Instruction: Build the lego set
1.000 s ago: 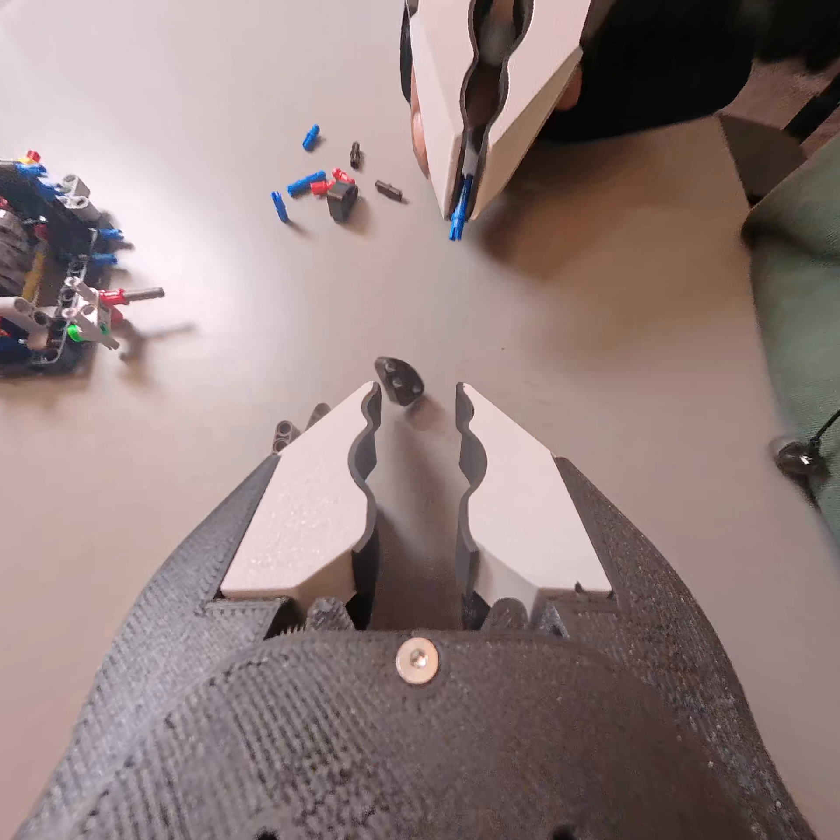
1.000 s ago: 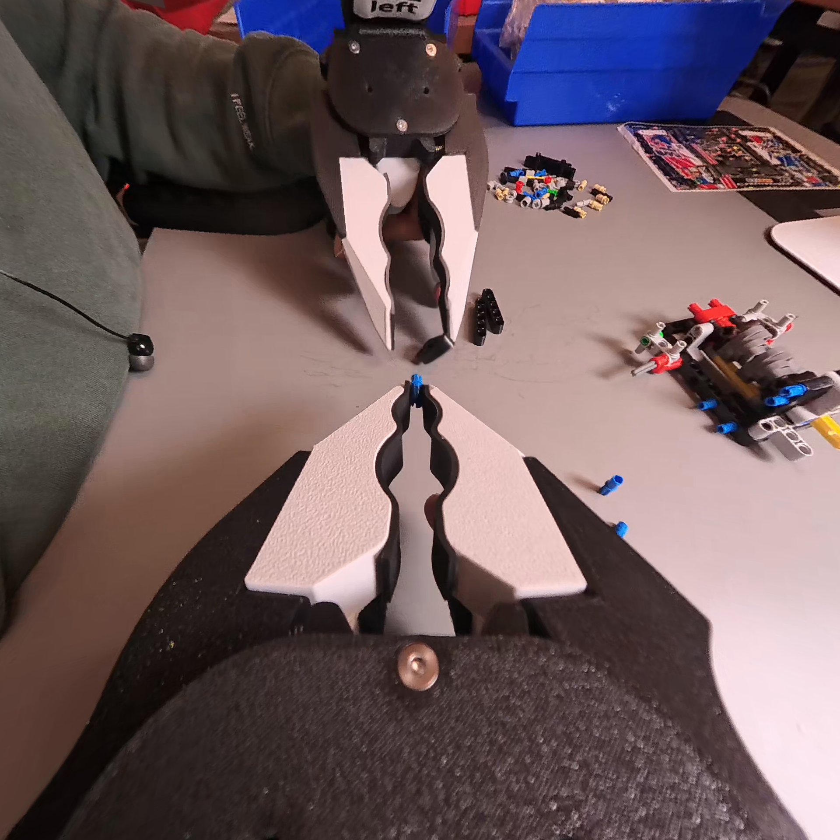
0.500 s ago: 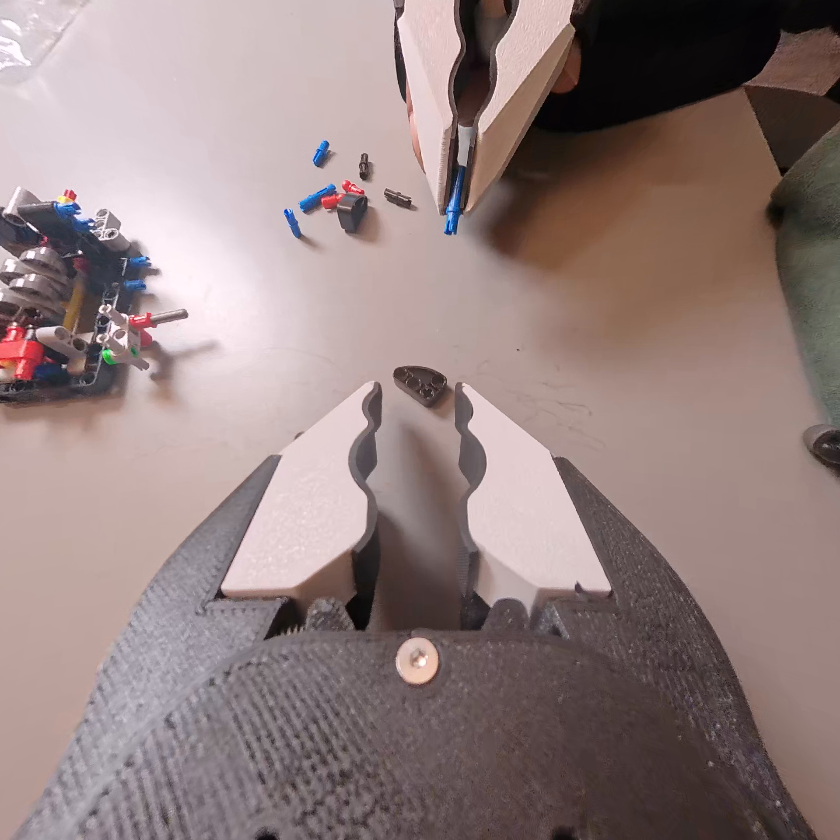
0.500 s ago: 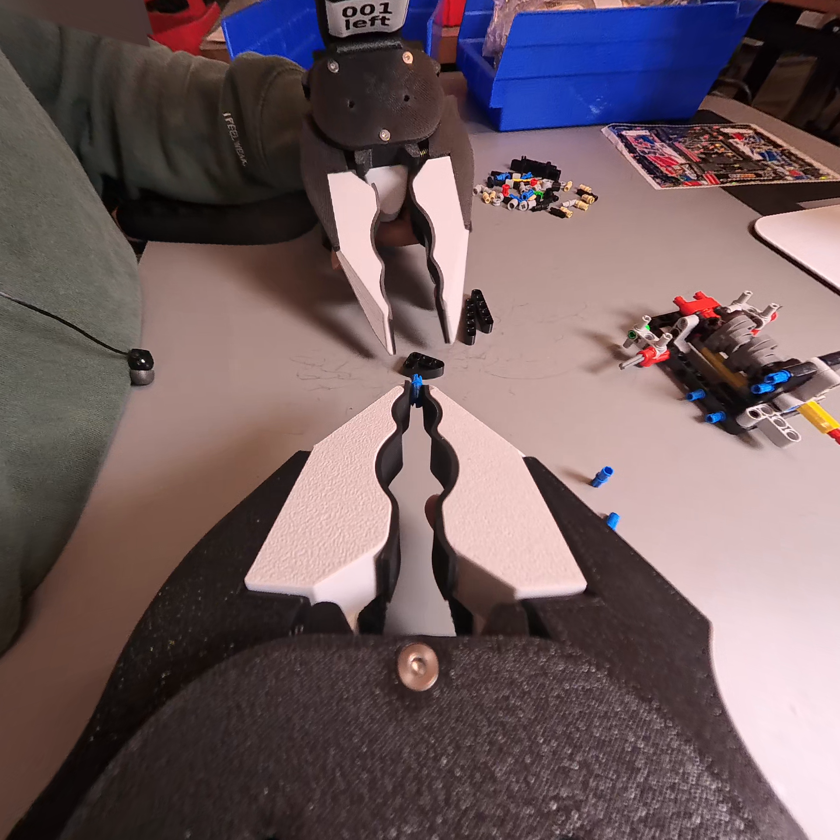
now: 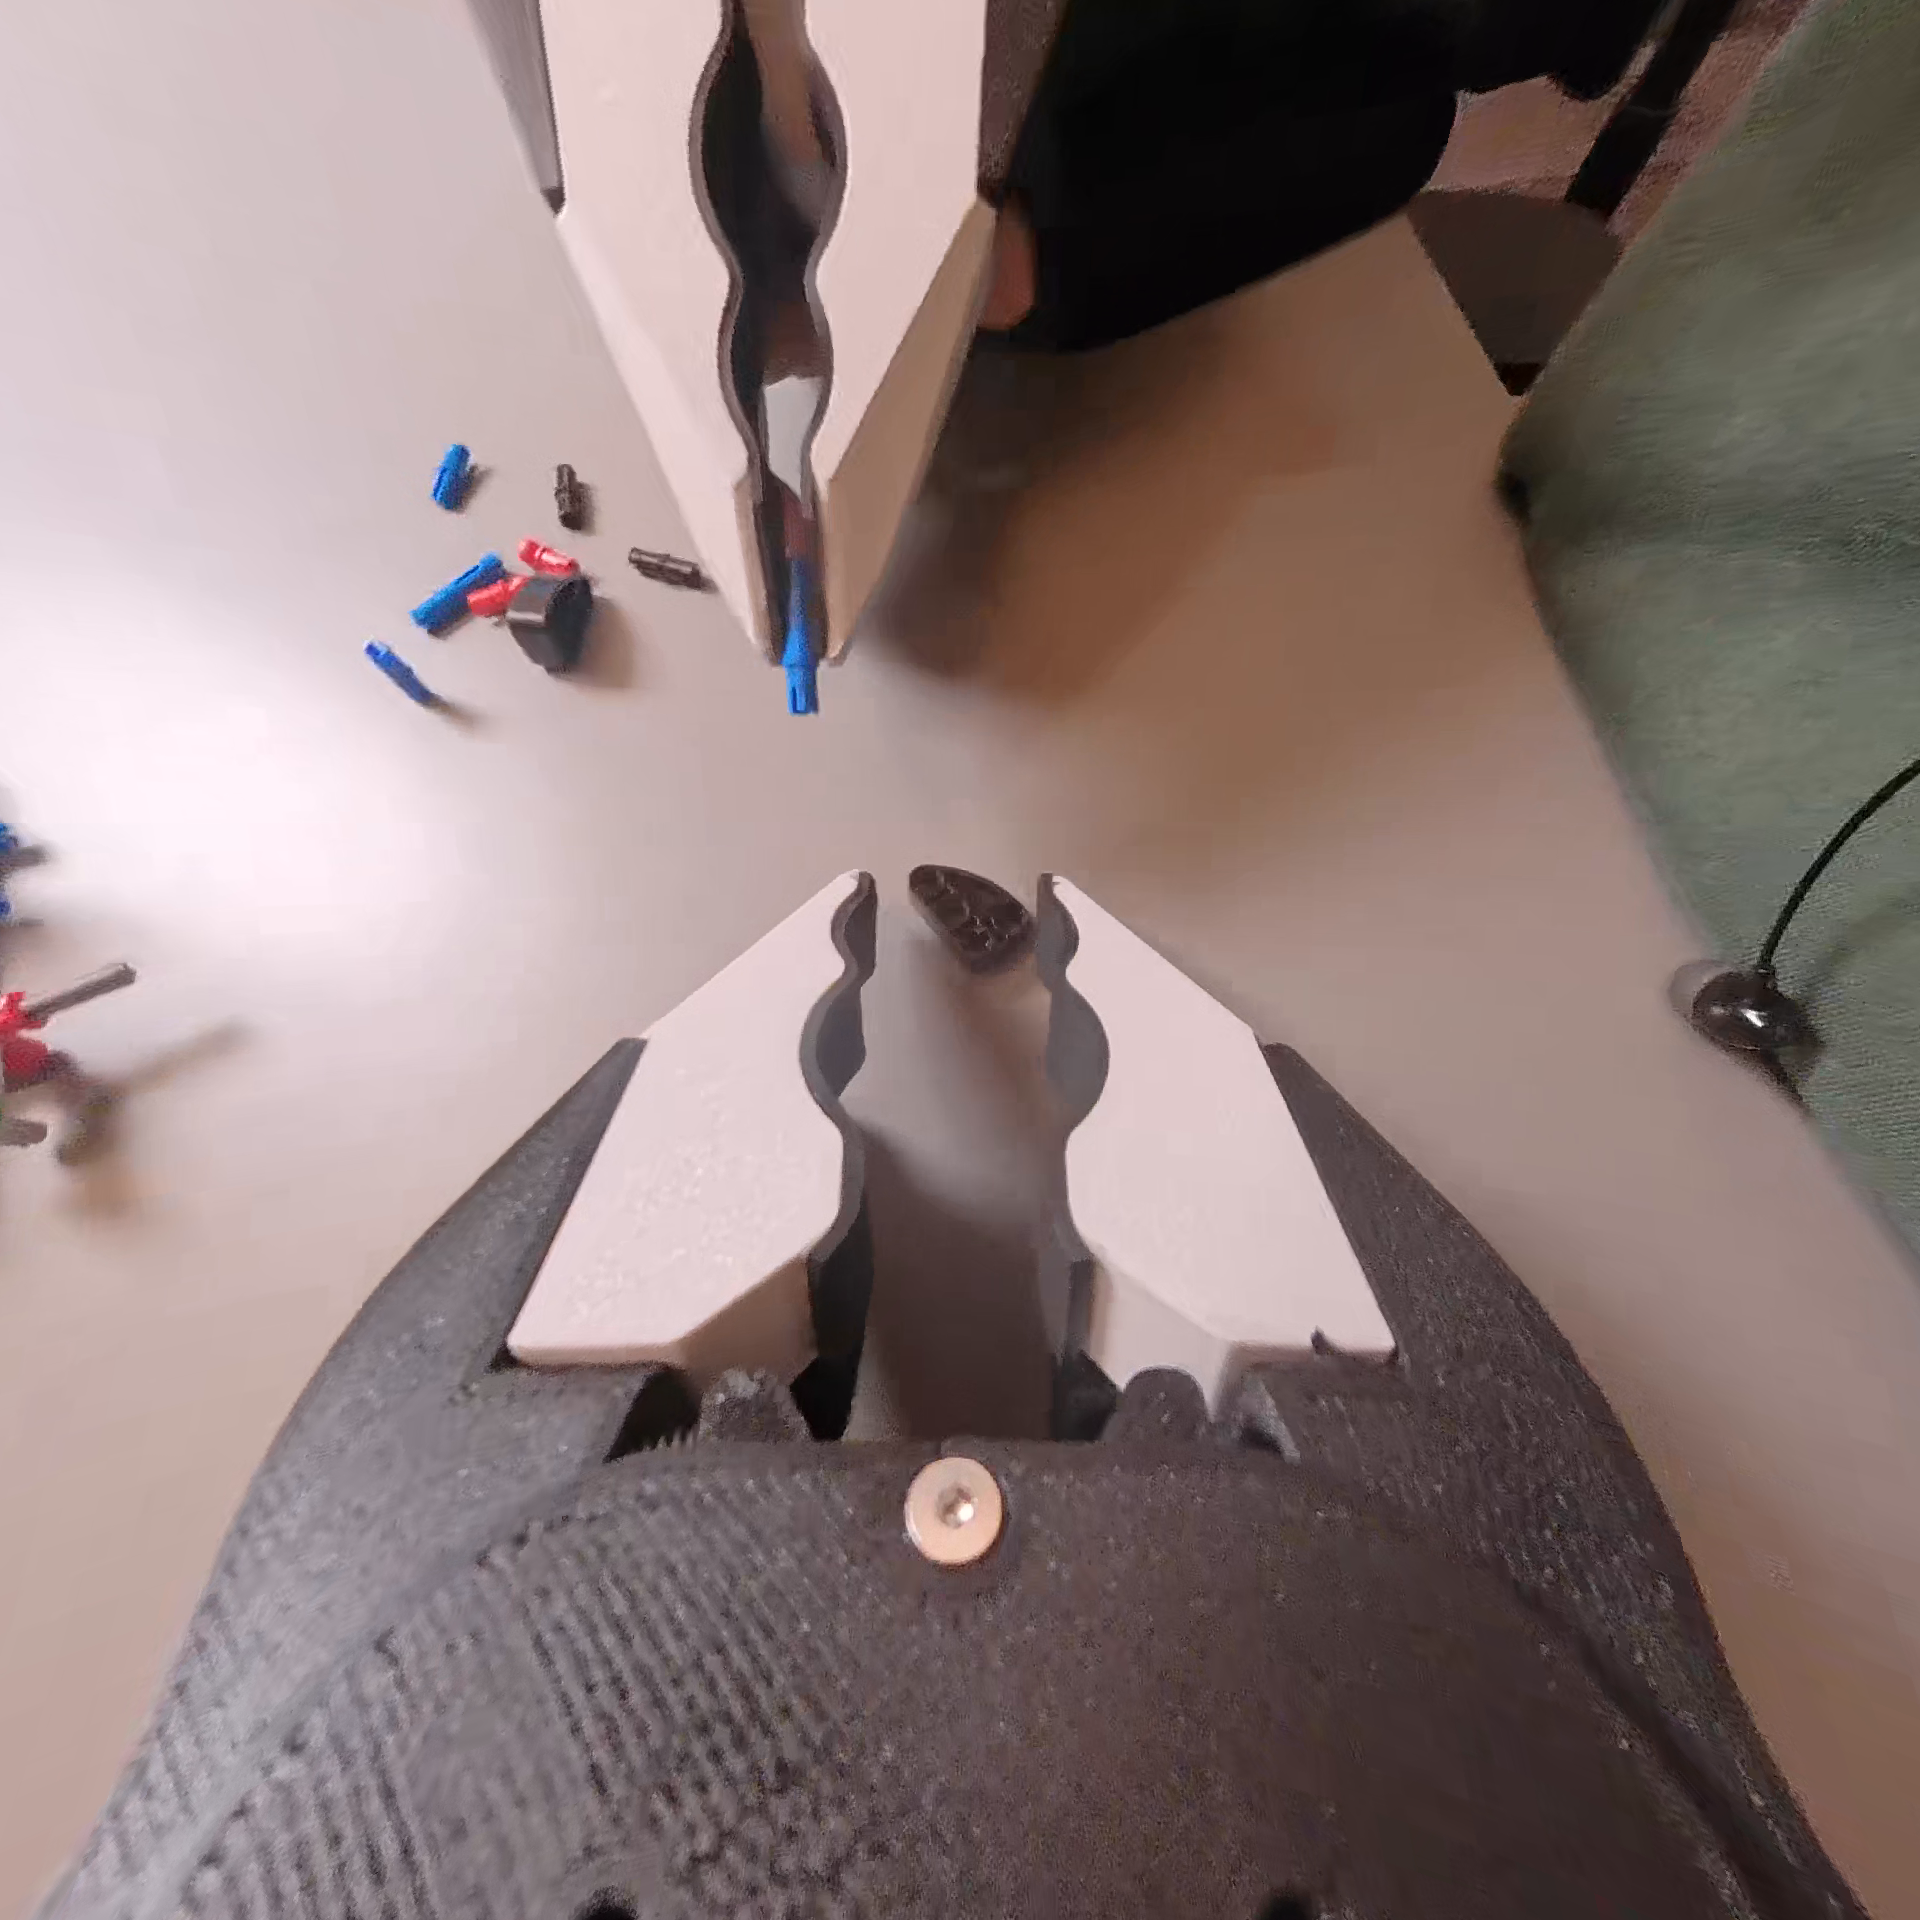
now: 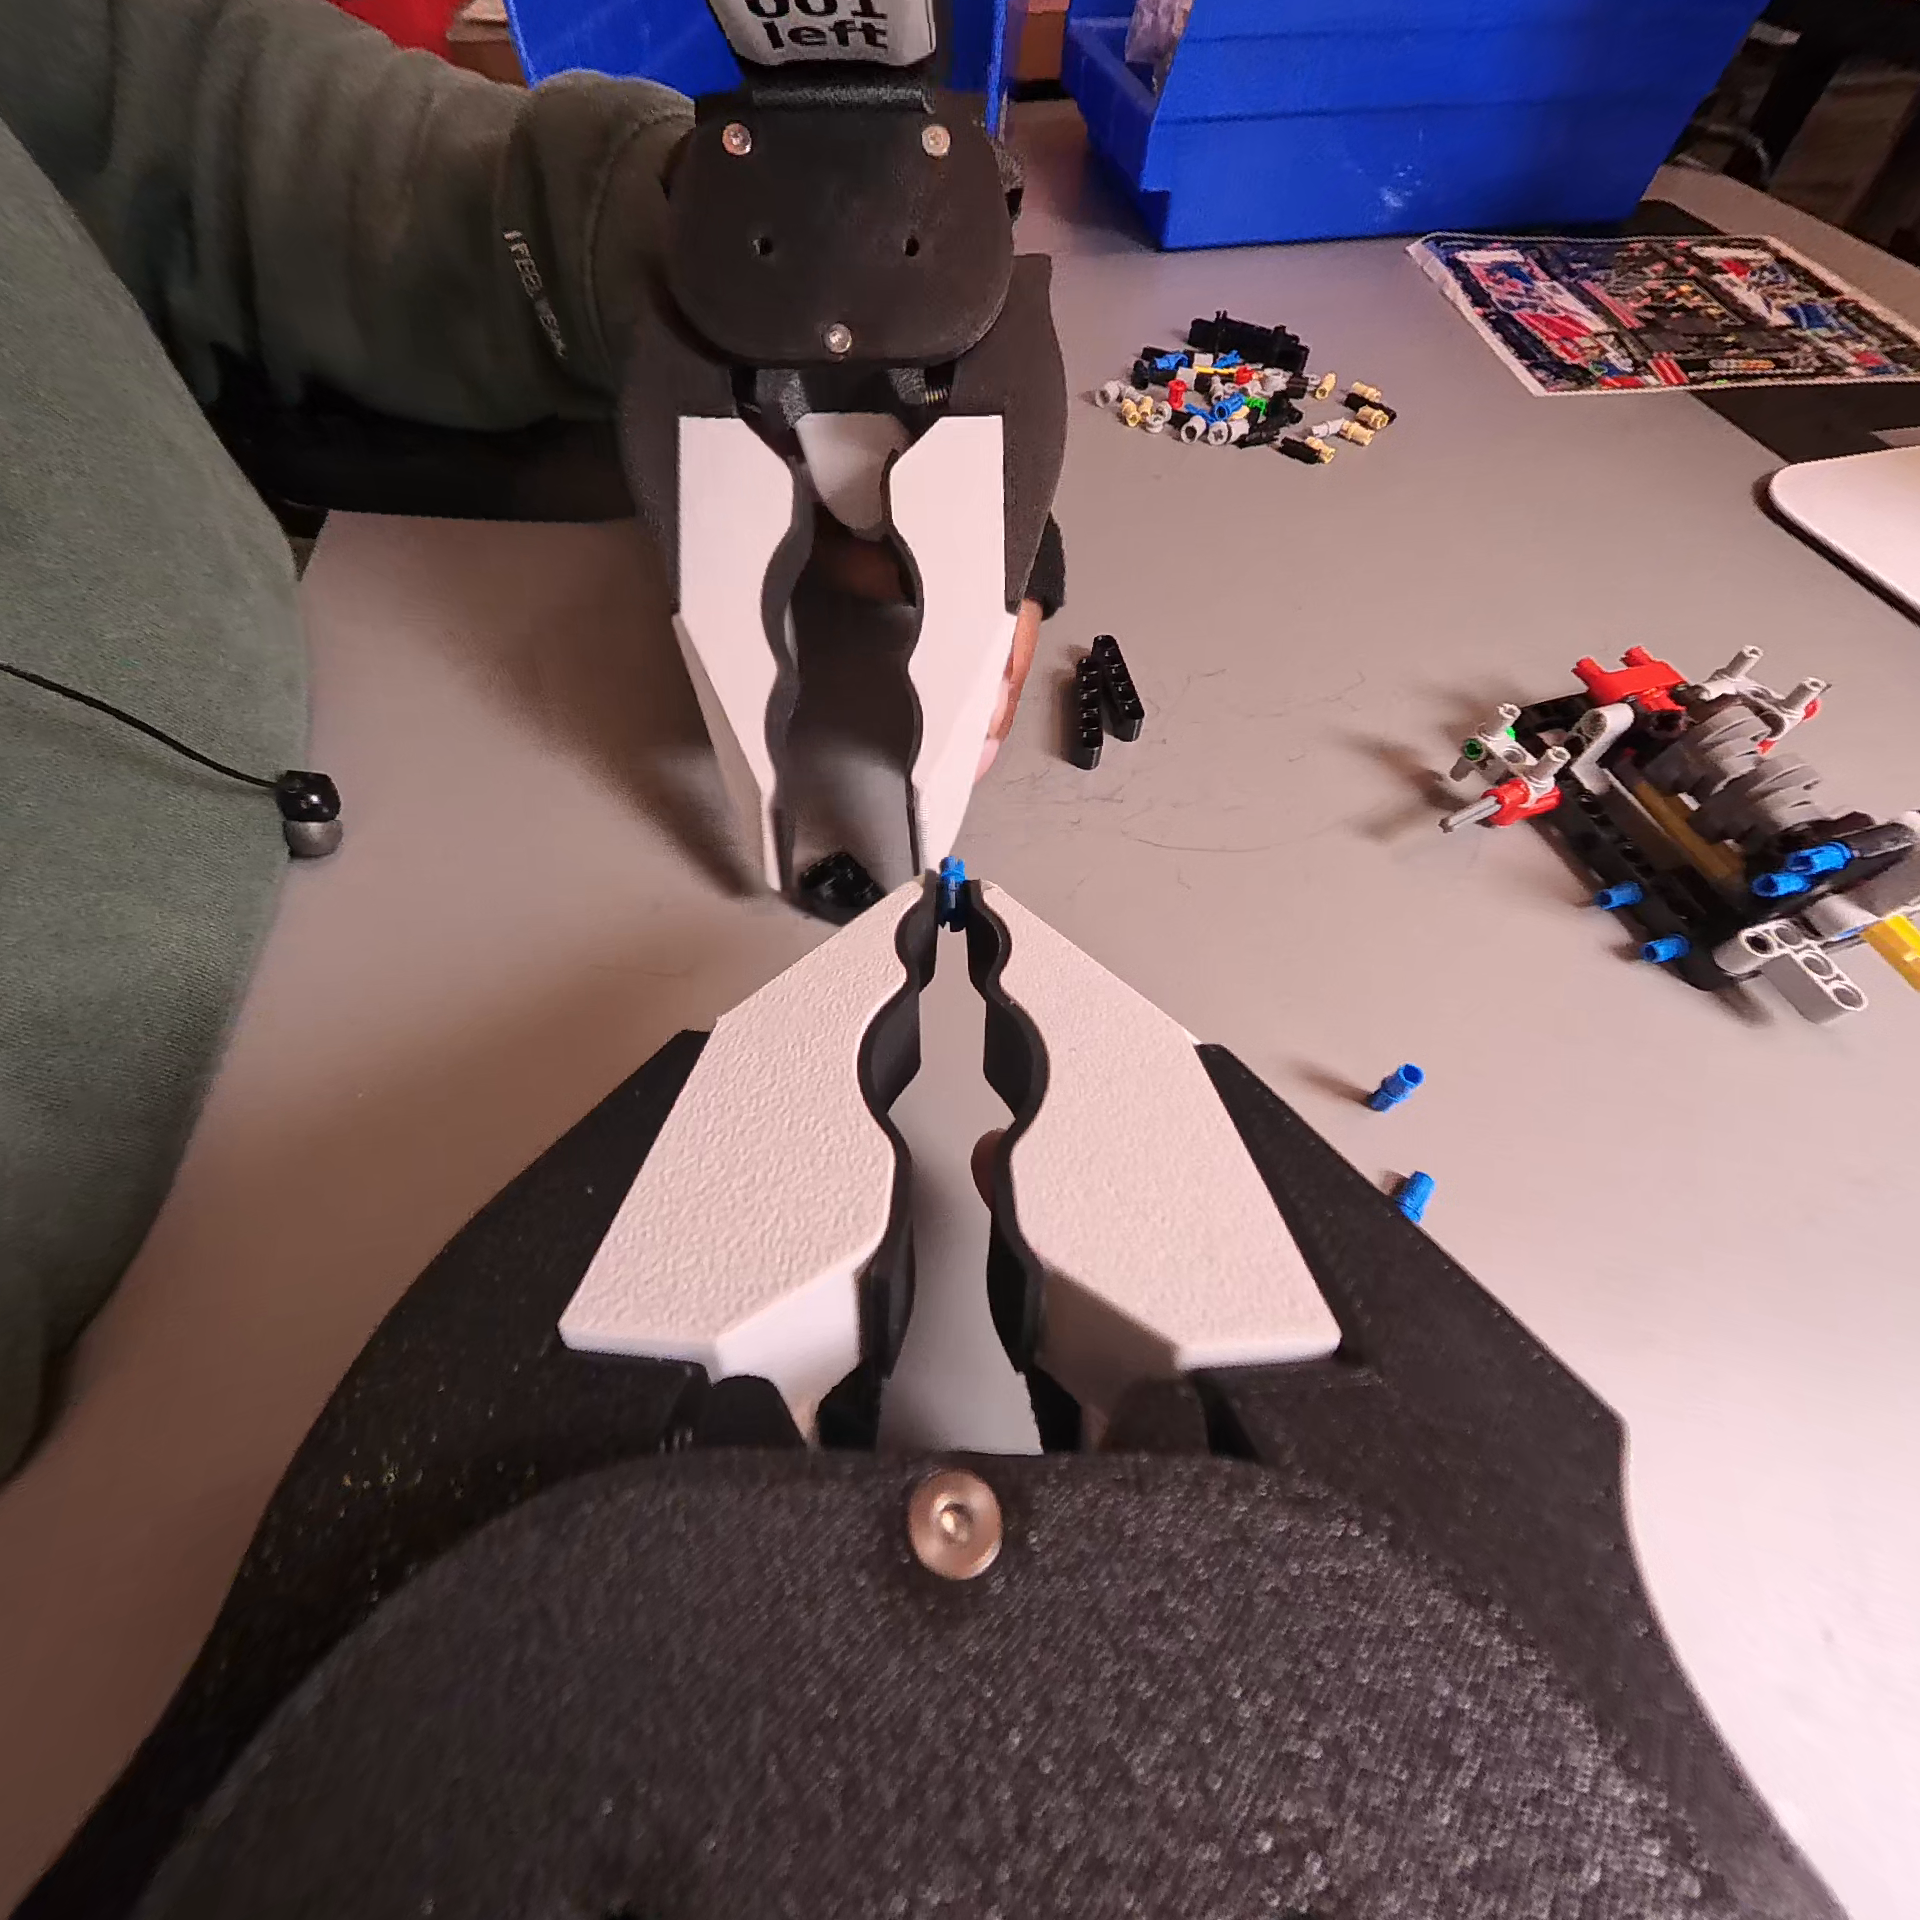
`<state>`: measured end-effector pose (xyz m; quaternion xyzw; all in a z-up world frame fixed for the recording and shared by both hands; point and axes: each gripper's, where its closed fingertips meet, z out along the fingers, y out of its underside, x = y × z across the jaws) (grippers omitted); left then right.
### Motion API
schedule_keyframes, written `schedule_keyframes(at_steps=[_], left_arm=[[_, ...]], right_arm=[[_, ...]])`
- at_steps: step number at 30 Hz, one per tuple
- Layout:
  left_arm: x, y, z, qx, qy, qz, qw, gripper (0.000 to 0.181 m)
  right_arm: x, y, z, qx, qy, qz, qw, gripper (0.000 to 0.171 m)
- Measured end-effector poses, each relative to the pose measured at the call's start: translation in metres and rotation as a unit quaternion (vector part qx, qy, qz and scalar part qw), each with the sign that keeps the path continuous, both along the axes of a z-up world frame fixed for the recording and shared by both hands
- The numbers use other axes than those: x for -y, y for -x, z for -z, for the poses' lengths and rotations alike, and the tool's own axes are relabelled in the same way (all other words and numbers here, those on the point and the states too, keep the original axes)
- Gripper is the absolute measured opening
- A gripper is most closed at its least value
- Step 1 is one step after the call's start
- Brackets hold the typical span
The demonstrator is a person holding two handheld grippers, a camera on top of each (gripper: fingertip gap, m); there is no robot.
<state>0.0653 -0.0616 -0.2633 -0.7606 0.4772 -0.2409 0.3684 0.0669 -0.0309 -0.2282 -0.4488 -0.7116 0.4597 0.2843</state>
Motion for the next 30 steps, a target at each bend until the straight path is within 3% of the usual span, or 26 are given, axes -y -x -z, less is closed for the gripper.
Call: schedule_keyframes(at_steps=[4, 13, 23, 30], left_arm=[[-0.002, 0.008, -0.002, -0.008, -0.001, -0.023, 1.0, 0.036], [0.009, -0.001, 0.001, -0.013, 0.006, -0.019, 1.0, 0.031], [-0.006, 0.014, 0.007, -0.047, -0.027, -0.054, 0.997, 0.012], [-0.008, 0.016, 0.004, -0.027, -0.025, -0.065, 0.997, 0.022]], right_arm=[[0.001, -0.001, -0.001, -0.003, -0.003, -0.001, 1.0, 0.002], [0.005, -0.001, 0.006, 0.013, -0.02, -0.009, 1.0, 0.002], [0.003, 0.0, 0.006, 0.012, -0.022, -0.002, 1.0, 0.002], [0.001, 0.001, 0.005, 0.006, -0.025, 0.007, 1.0, 0.002]])
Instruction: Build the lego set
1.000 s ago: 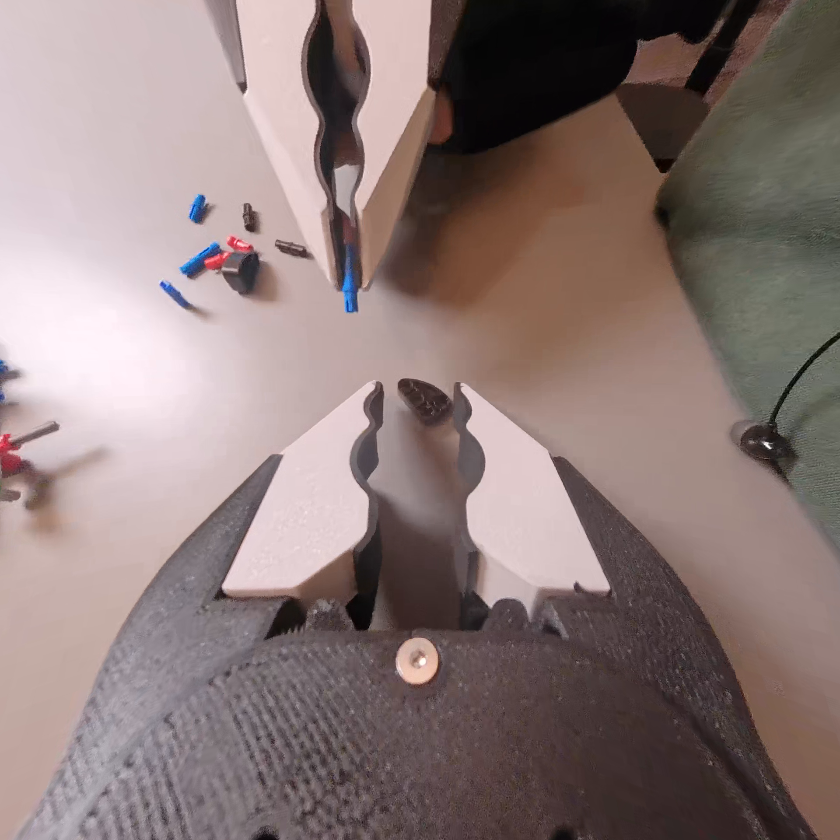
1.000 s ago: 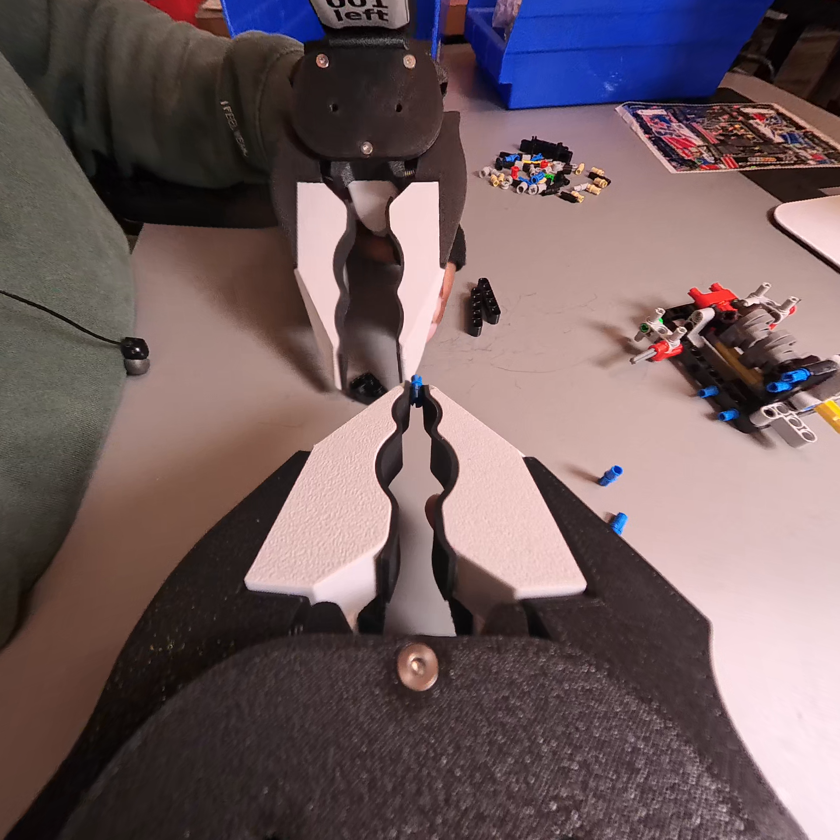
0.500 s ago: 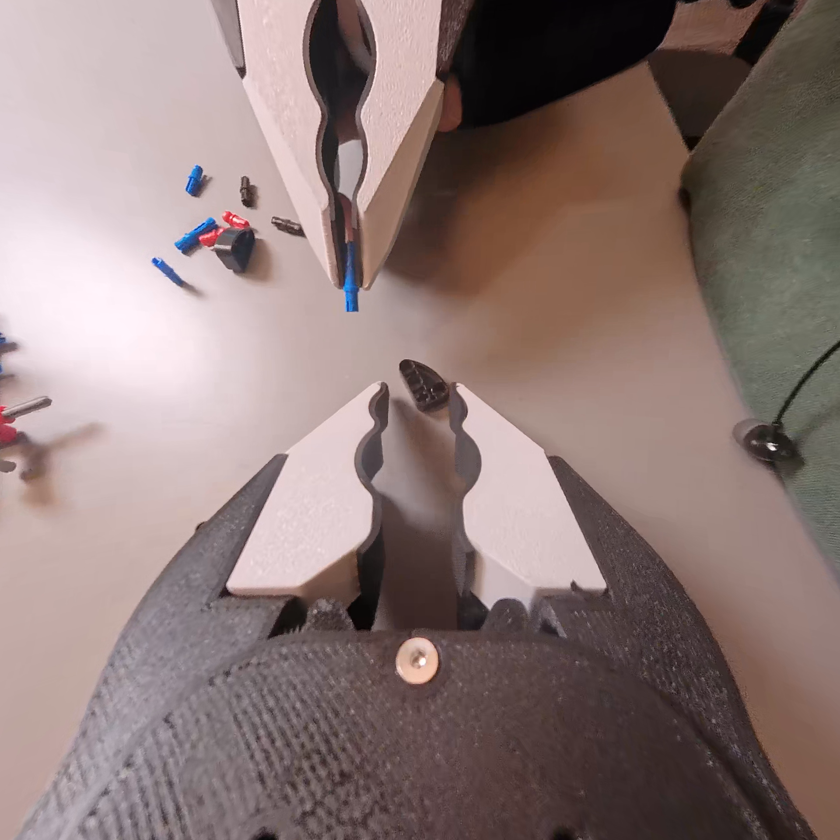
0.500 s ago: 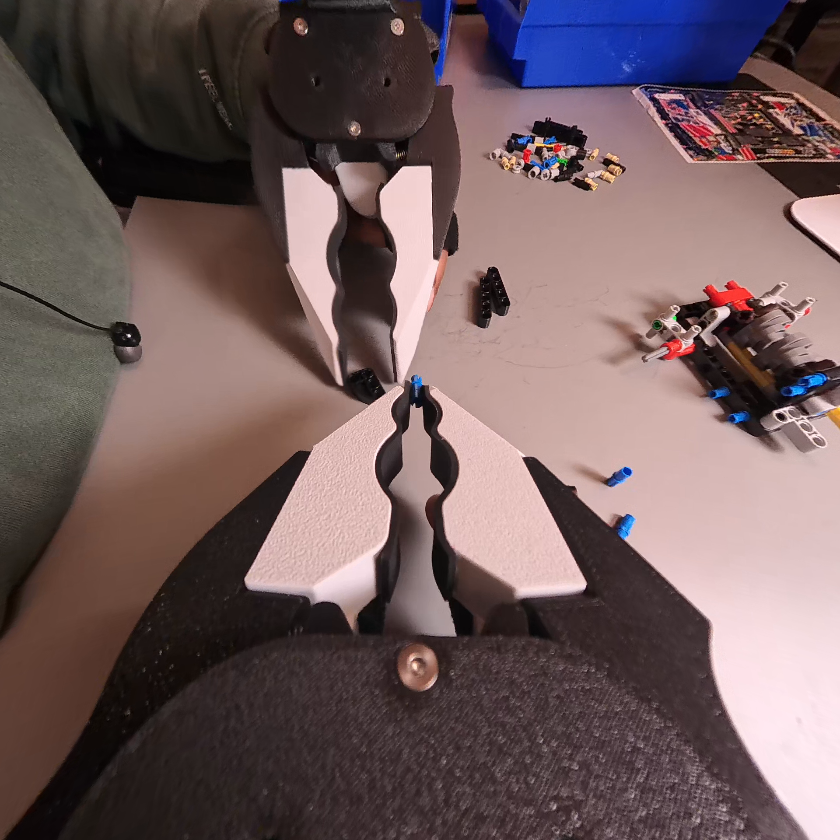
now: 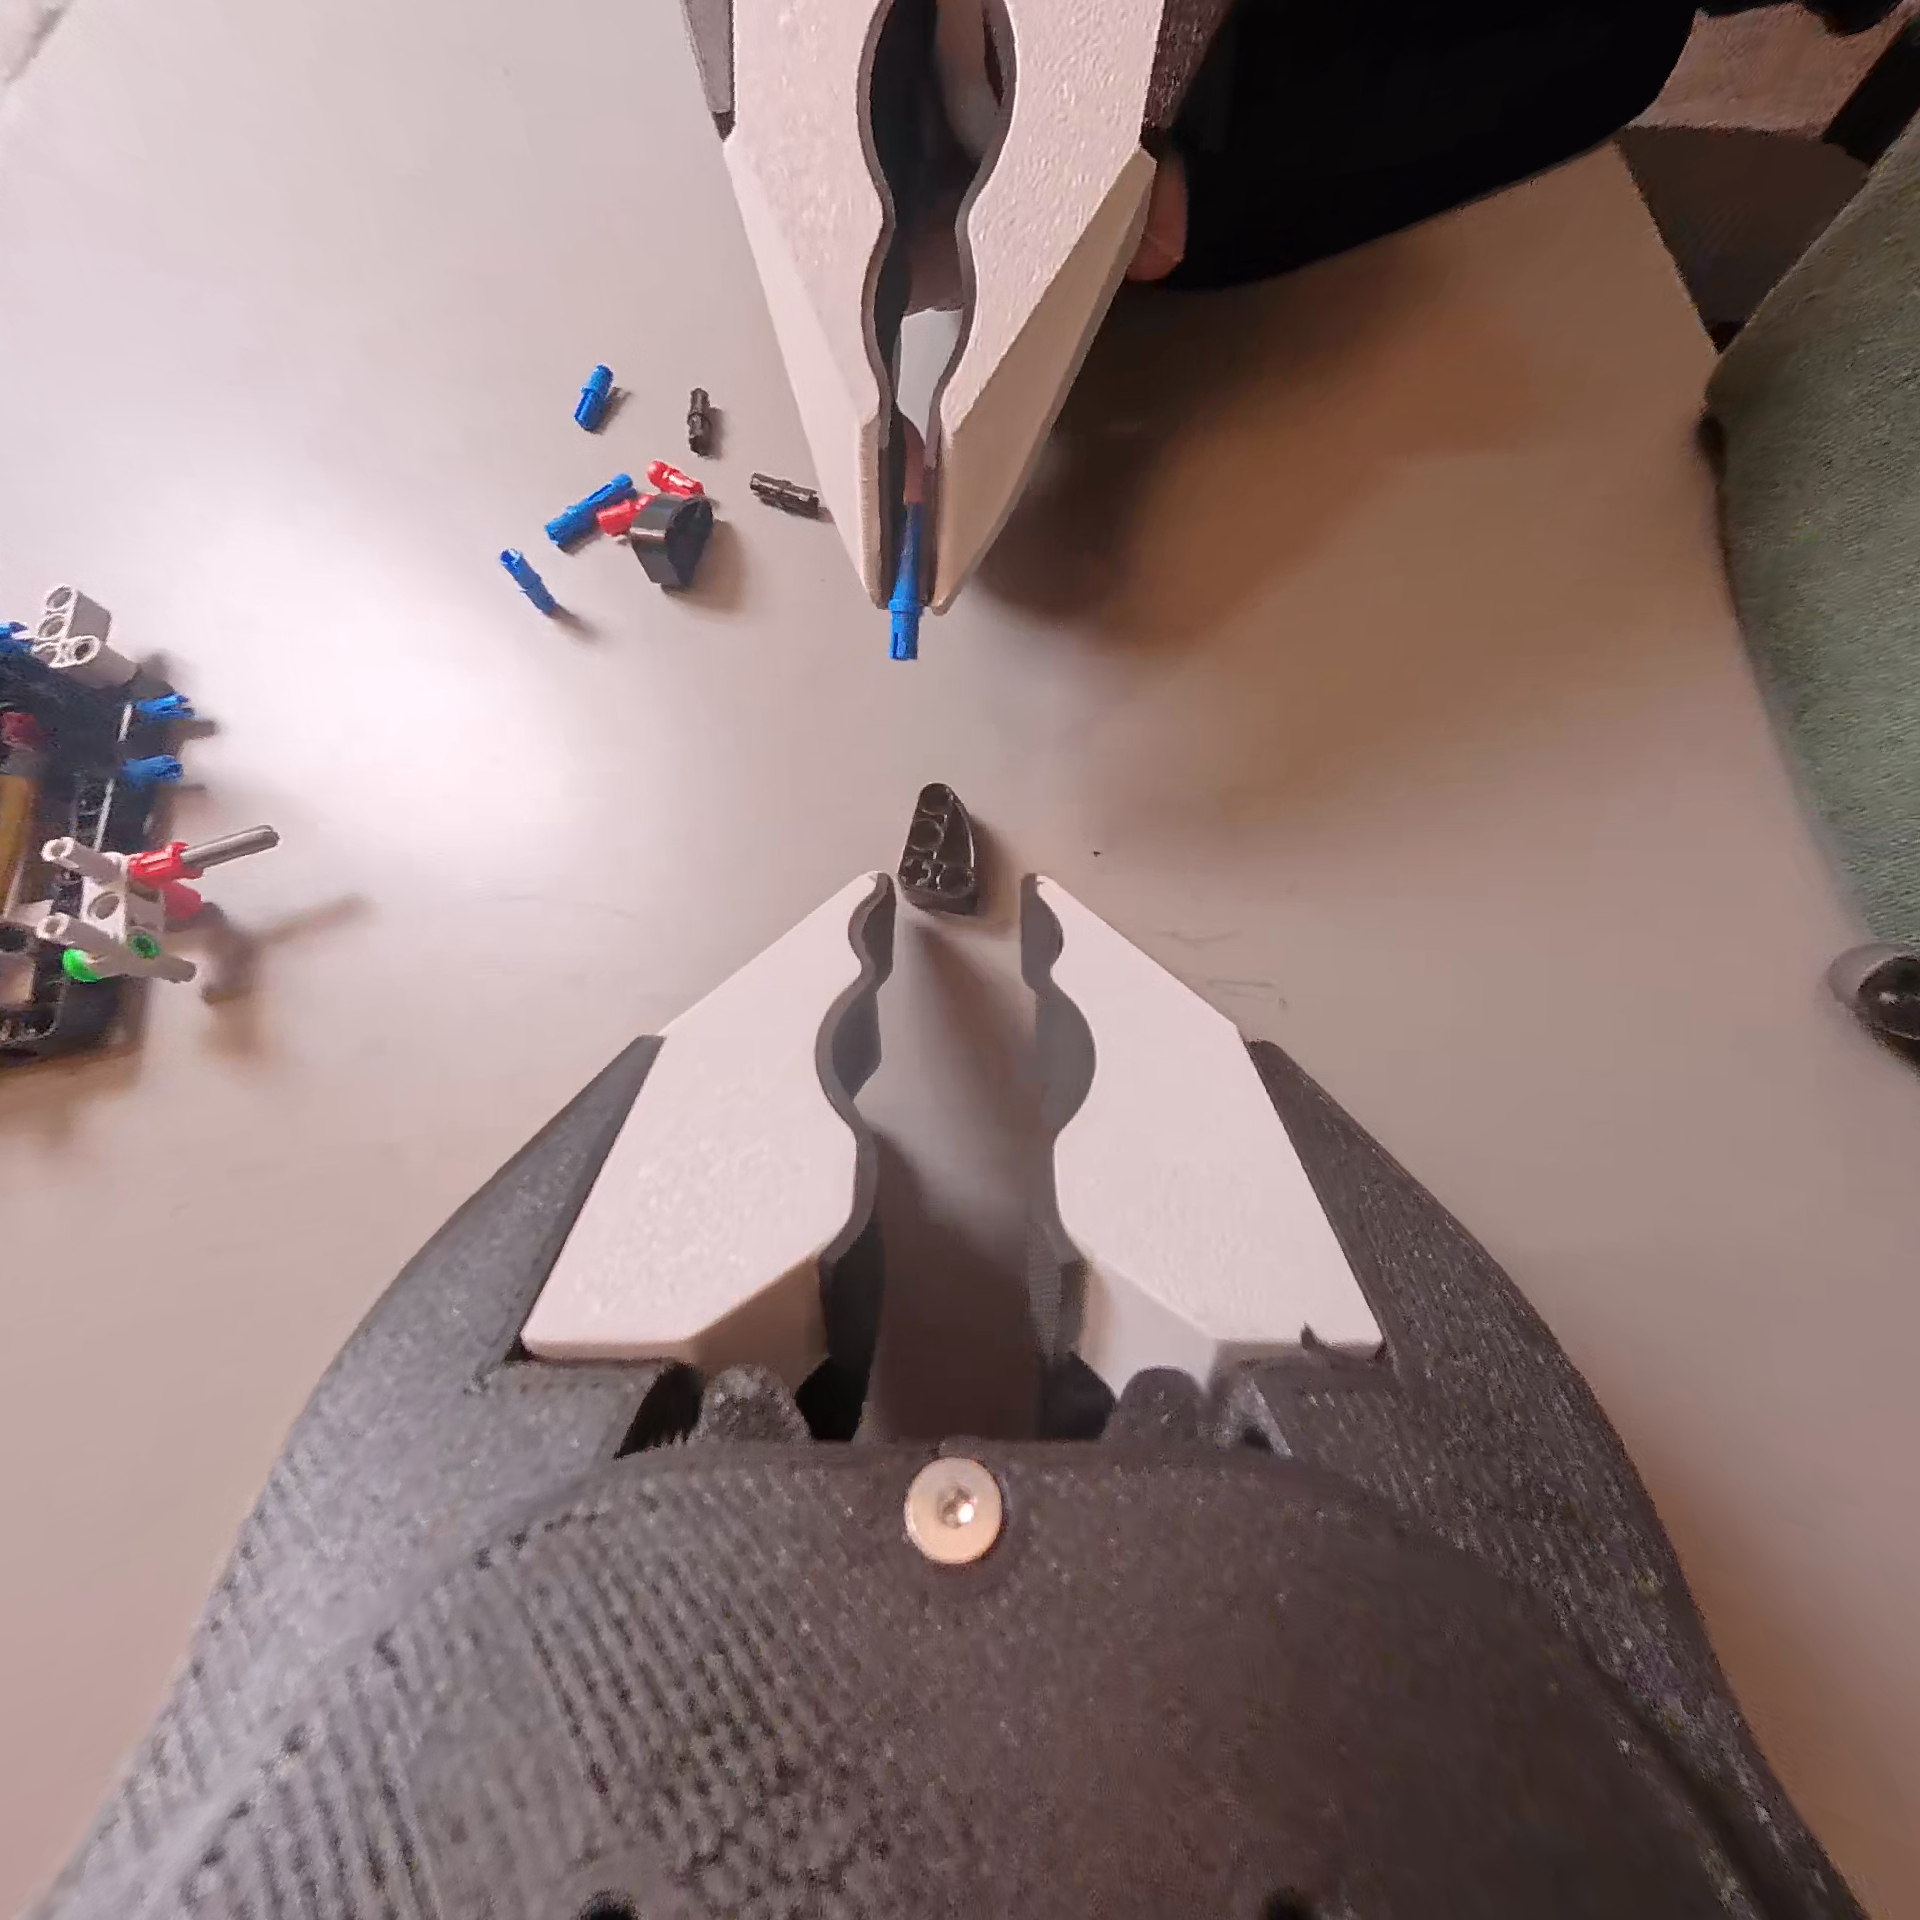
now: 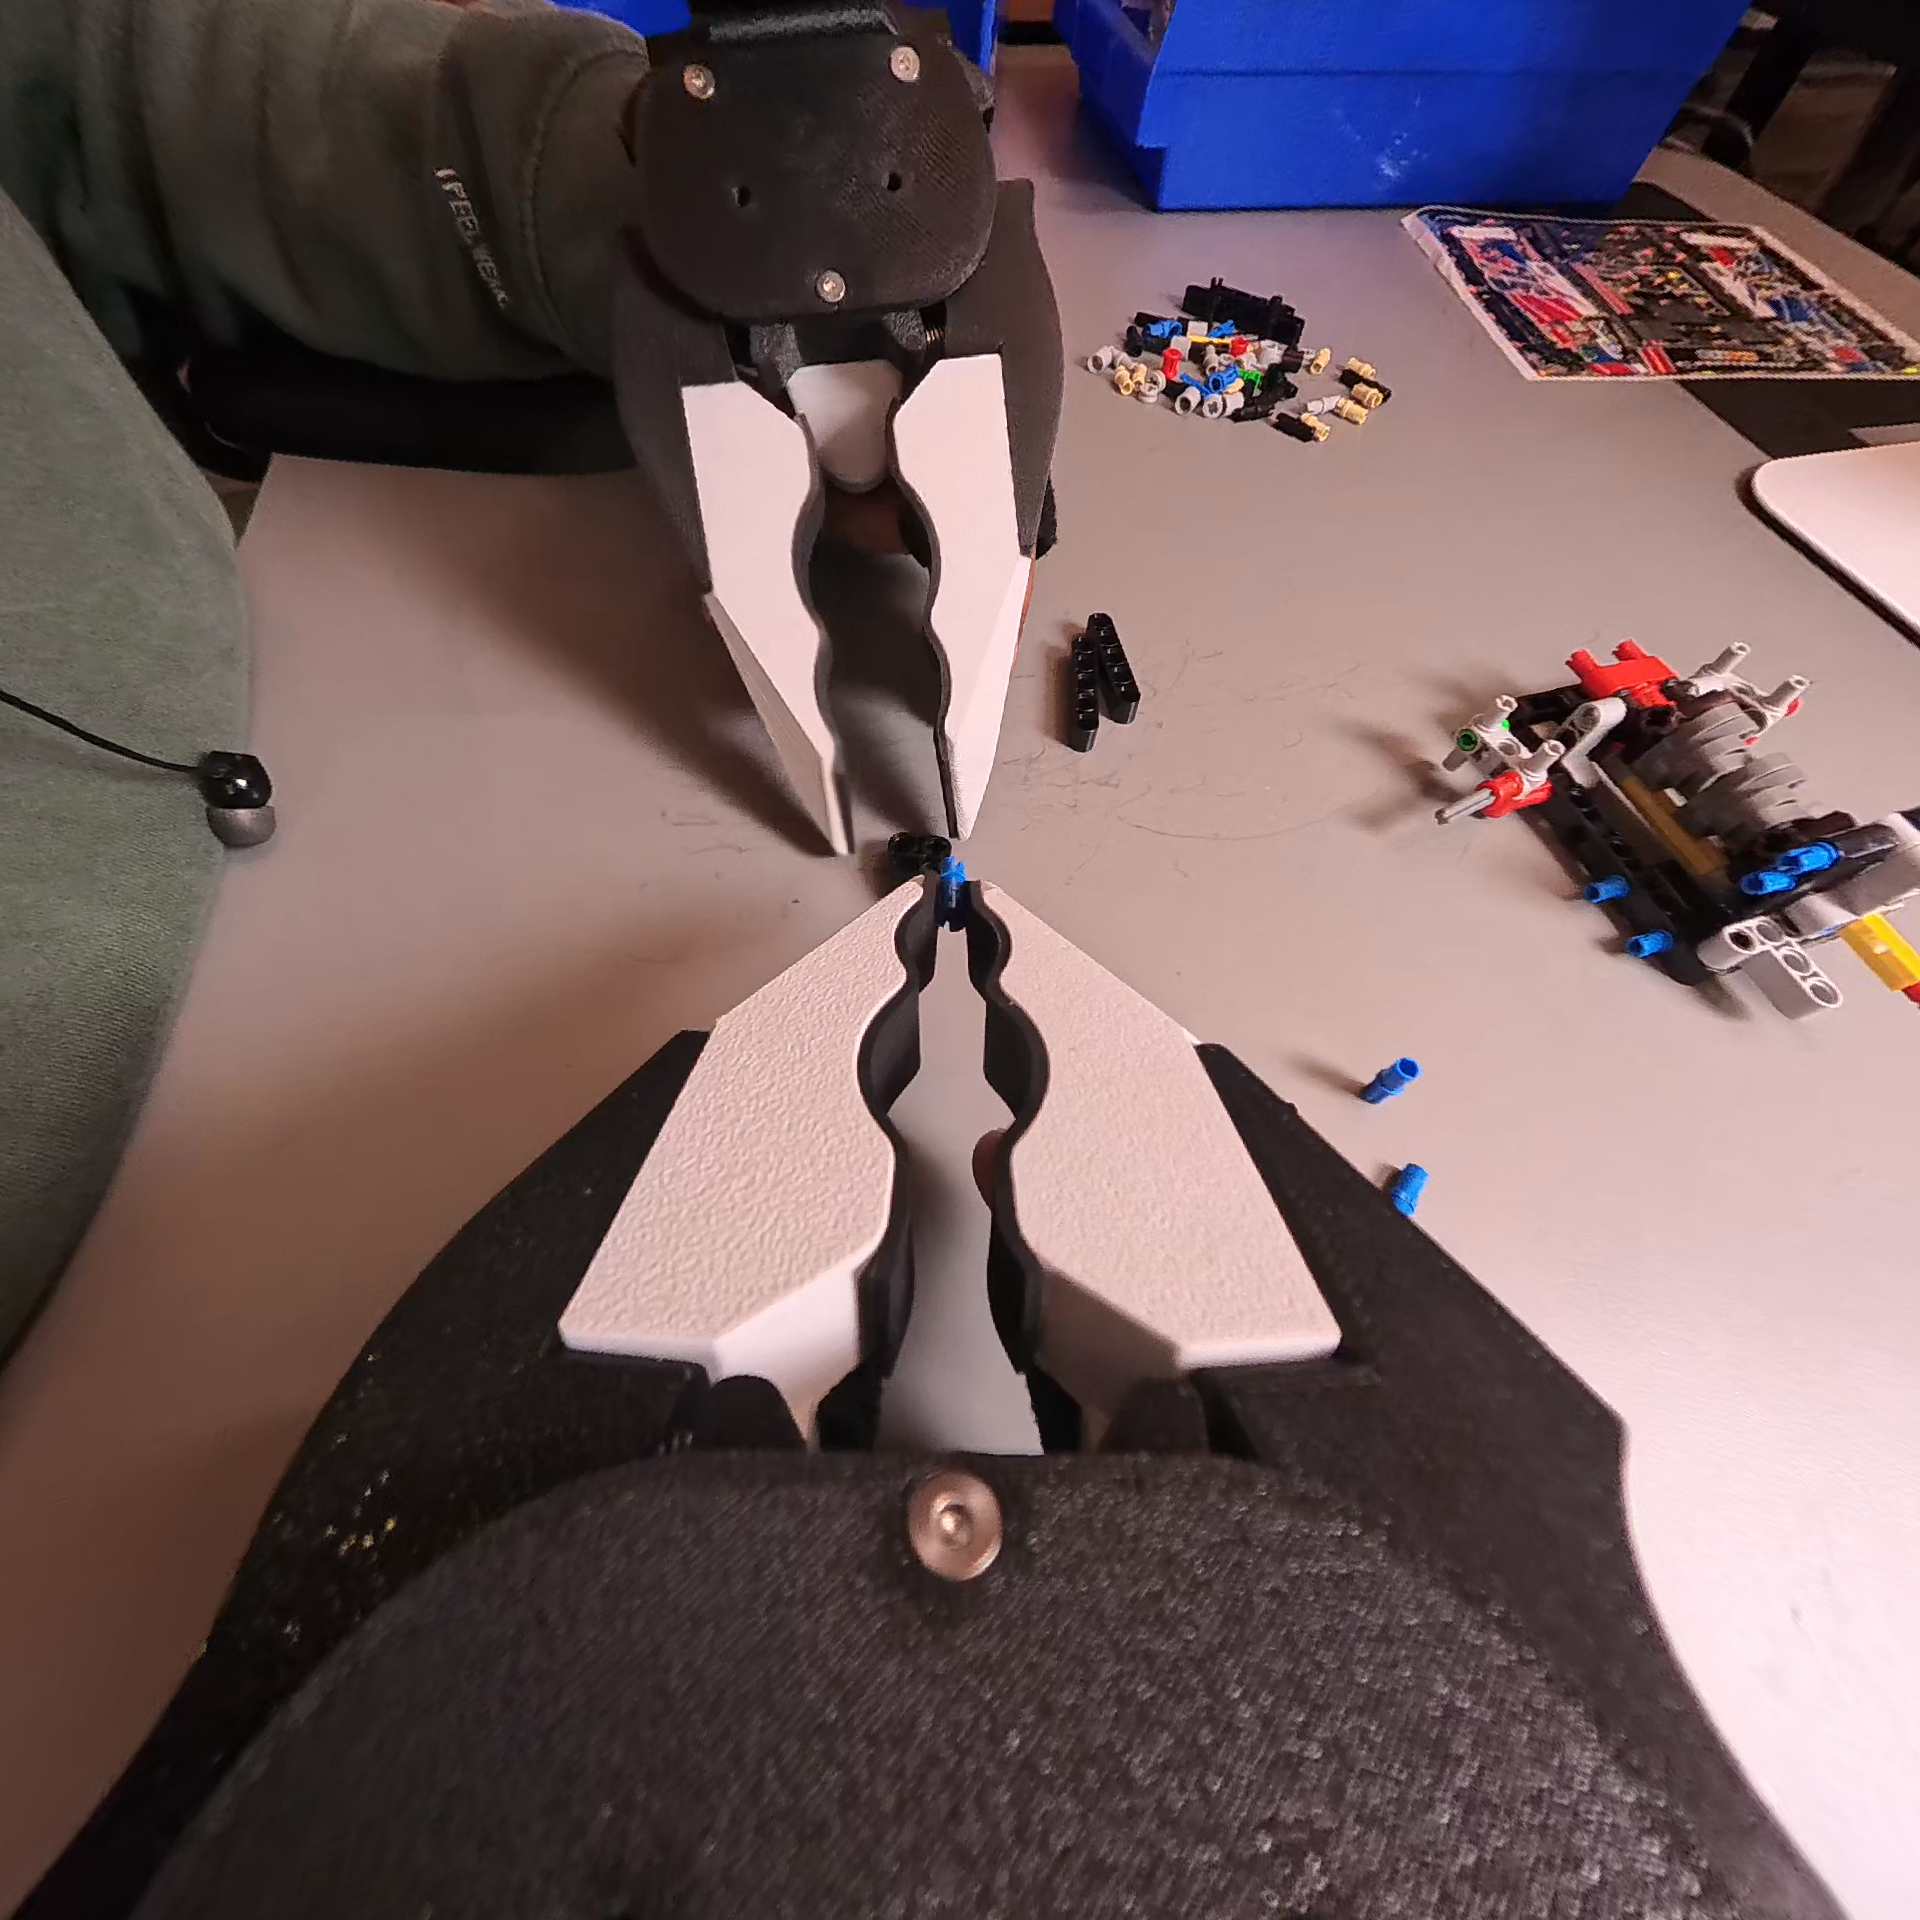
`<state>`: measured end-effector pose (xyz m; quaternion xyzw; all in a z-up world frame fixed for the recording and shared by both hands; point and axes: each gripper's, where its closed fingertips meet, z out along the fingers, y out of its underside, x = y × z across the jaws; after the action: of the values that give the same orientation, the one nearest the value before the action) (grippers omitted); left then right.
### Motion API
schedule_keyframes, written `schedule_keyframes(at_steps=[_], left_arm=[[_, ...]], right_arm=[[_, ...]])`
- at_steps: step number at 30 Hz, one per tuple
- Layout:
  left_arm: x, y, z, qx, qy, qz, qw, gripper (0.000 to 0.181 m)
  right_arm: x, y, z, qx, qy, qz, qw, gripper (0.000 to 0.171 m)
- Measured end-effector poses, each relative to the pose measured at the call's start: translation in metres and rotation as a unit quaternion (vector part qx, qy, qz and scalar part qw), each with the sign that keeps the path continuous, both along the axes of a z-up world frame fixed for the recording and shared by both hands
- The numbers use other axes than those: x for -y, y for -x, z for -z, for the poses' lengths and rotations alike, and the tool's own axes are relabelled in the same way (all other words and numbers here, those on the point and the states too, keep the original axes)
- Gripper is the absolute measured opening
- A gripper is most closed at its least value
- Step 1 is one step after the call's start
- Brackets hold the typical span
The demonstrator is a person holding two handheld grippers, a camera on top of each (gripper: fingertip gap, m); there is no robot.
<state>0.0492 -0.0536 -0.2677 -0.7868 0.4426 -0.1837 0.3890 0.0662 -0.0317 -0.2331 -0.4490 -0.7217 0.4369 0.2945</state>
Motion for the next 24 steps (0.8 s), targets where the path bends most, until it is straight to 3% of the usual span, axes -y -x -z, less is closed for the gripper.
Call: schedule_keyframes(at_steps=[24], left_arm=[[-0.014, -0.002, 0.002, -0.025, -0.028, -0.018, 0.999, 0.014]], right_arm=[[-0.003, 0.001, 0.003, 0.008, -0.008, 0.011, 1.0, 0.002]])
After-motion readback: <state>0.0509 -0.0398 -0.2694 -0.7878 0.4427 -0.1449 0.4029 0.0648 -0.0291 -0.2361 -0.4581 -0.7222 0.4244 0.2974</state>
